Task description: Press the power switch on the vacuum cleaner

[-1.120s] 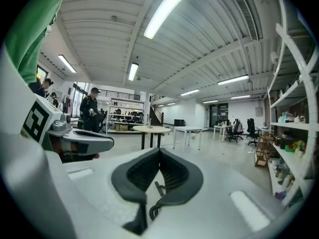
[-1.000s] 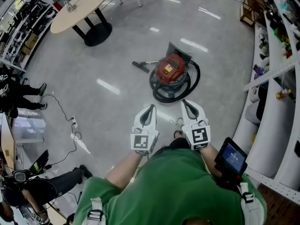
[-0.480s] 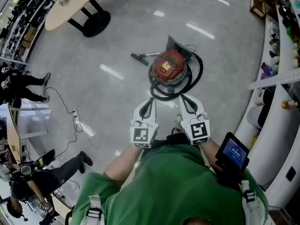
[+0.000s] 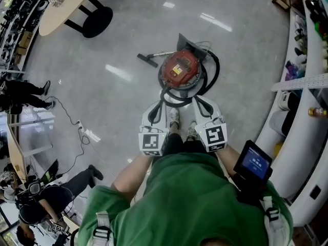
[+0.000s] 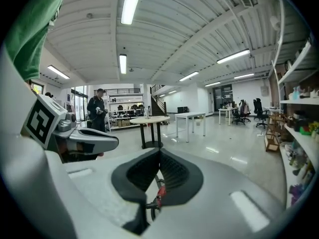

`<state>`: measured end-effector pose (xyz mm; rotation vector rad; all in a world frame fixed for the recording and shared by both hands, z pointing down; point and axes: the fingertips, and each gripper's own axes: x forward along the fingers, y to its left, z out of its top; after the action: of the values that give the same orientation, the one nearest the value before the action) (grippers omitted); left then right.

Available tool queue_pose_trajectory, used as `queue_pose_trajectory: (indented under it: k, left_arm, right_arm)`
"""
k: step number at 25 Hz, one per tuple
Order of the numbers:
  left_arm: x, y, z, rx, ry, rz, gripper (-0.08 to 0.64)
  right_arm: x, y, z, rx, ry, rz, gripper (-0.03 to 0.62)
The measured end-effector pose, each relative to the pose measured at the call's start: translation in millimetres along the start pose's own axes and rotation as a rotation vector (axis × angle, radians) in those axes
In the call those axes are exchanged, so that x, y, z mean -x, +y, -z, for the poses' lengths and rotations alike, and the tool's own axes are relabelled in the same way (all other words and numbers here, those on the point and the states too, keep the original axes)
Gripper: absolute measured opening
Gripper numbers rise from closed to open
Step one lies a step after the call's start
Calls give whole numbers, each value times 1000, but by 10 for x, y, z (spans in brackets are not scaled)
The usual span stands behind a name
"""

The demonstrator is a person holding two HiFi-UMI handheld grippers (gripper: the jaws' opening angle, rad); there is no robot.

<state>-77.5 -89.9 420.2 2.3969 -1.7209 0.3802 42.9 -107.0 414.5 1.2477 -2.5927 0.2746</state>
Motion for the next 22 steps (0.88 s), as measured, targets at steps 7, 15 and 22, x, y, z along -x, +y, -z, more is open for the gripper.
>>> queue_pose_trajectory:
  k: [7, 15, 22]
  left_arm:
    - [-533, 258, 184, 2, 48, 71, 6]
    - [-1007, 534, 412, 6, 98, 127, 6]
    - [-1402, 716, 787, 16, 154, 136, 6]
  right_arm:
    - [-479, -156, 4, -3, 42, 37, 3]
    - [-1006, -373, 156, -46, 106, 90, 3]
    - [-1373, -512, 493, -61, 174, 89, 3]
